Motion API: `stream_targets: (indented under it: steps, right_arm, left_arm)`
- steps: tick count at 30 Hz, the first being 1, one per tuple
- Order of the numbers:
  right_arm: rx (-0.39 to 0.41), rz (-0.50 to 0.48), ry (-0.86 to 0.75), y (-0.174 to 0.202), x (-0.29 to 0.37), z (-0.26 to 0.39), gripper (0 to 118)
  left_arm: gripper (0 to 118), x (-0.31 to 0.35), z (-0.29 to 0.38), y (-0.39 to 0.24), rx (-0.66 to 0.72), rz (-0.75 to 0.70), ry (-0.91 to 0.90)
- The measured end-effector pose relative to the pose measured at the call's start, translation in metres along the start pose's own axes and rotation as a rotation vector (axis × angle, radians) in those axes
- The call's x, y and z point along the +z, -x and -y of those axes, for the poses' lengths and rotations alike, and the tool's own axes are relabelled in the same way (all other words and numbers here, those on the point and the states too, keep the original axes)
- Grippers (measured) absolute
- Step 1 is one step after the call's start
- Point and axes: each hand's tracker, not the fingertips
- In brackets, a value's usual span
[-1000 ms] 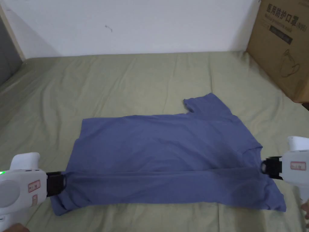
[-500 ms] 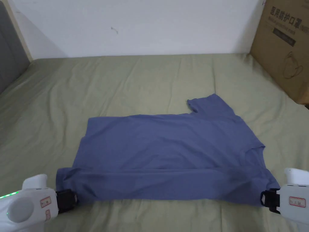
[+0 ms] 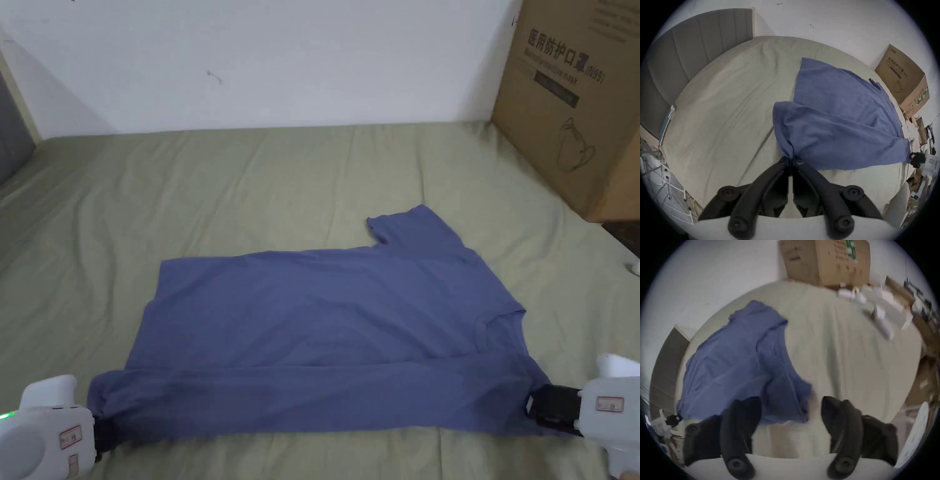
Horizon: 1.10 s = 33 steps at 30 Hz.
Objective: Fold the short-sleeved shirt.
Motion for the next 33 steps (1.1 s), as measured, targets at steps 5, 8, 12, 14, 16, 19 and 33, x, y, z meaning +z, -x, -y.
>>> stream_targets:
  steps: [5, 8, 12, 14, 16, 19, 33]
  right_arm:
    - [0.134, 0.091, 0.018, 0.027, -0.005, 0.012, 16]
    - [0.128, 0.06, 0.012, 0.02, 0.002, -0.001, 8]
    - [0.168, 0.052, 0.002, 0.019, 0.025, -0.005, 8]
    - [0.17, 0.023, -0.018, 0.016, 0.042, -0.005, 8]
    - [0.171, 0.026, -0.03, 0.009, 0.057, 0.001, 8]
    - [0.19, 0.057, 0.045, -0.003, 0.059, 0.021, 8]
    - [0.208, 0.065, 0.005, 0.002, 0.07, 0.03, 92]
  left_arm:
    - [3, 0.001, 0.003, -0.007, -0.032, -0.01, 0.009]
    - [2, 0.004, 0.003, -0.005, -0.051, -0.012, 0.012]
    - [2, 0.02, -0.001, -0.004, -0.115, -0.04, -0.01]
    - [2, 0.034, 0.004, 0.0, -0.163, -0.036, -0.021]
    - [2, 0.047, 0.011, 0.006, -0.199, -0.104, -0.021]
    - [2, 0.057, 0.027, 0.021, -0.115, -0.044, 0.013]
    - [84, 0.049, 0.044, 0.023, -0.081, -0.038, 0.029]
